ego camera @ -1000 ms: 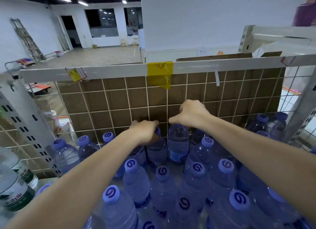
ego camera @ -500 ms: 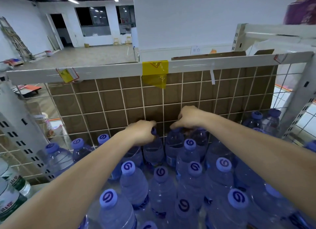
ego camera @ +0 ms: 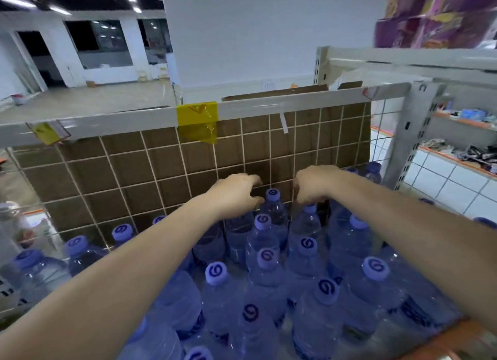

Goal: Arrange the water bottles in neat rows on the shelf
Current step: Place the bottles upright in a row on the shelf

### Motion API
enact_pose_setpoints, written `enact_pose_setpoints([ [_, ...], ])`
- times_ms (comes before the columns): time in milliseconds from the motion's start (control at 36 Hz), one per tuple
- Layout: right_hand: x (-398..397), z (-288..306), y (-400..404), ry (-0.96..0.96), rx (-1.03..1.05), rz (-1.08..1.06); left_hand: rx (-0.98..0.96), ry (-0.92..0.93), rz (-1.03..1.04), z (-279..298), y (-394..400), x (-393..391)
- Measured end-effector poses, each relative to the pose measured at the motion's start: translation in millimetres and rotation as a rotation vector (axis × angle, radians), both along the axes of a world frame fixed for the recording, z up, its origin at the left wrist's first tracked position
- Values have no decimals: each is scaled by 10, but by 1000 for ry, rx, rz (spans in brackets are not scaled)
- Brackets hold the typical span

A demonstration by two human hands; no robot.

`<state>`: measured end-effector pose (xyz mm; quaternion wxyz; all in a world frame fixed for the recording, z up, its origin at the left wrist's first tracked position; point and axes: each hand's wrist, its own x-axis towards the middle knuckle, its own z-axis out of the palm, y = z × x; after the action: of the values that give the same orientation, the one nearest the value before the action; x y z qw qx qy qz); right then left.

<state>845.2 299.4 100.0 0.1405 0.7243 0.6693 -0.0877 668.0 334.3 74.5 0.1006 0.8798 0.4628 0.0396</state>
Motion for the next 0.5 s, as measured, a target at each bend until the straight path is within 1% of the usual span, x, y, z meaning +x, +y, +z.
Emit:
enact_pose_setpoints([
  [111, 138, -80, -7, 33, -64, 17, -68, 32, 9, -35, 69, 208],
  [250, 328, -201, 91, 228, -36, 49, -149, 75, 56, -97, 172, 381],
  [333, 416, -203, 172, 303, -49, 70, -194, 90, 78, -148, 194, 463],
  [500, 551, -201, 332, 368, -33, 97, -163, 119, 127, -185, 242, 584],
])
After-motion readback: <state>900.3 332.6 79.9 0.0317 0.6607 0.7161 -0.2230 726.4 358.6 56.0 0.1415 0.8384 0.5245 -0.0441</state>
